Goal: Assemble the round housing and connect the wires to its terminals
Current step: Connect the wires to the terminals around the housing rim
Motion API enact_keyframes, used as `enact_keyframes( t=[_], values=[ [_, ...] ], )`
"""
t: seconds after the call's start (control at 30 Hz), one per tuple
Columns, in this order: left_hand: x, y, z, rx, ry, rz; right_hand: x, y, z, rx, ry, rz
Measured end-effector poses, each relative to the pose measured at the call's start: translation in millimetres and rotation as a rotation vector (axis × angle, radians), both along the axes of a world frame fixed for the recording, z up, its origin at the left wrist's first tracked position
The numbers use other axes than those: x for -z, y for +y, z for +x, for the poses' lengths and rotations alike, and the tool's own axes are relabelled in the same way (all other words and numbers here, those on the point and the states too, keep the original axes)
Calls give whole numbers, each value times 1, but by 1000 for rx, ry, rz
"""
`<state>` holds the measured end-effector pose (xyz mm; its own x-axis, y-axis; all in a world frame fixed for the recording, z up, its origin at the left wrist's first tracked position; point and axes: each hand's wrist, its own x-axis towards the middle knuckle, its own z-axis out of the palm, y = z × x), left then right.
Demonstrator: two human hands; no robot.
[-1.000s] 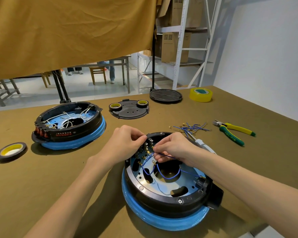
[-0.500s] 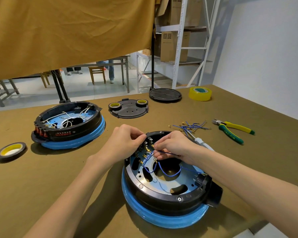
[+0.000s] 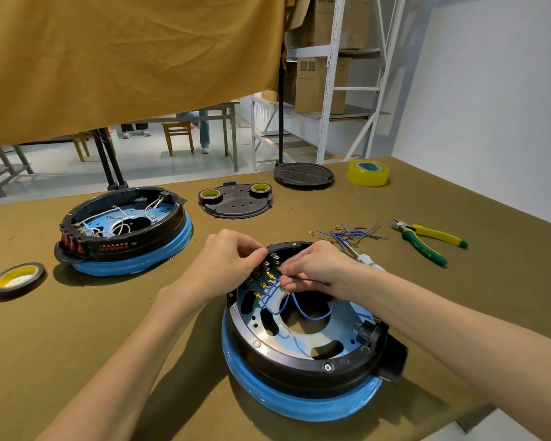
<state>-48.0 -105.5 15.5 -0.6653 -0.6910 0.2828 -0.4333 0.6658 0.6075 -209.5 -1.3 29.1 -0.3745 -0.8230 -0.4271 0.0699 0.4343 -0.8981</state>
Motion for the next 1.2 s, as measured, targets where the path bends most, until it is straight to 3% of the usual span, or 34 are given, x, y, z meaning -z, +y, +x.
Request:
enact_keyframes(
  t=[0.57,1.07,1.2],
  values=[
    [0,-1,0,13,-5,13,3,-6,4,80,-69,-11],
    [0,1,-1,-30,15,21,2,-3,2,-90,147,-13],
    [-2,-1,2,2,15,88,3,-8,3,-45,84,-17]
  ],
)
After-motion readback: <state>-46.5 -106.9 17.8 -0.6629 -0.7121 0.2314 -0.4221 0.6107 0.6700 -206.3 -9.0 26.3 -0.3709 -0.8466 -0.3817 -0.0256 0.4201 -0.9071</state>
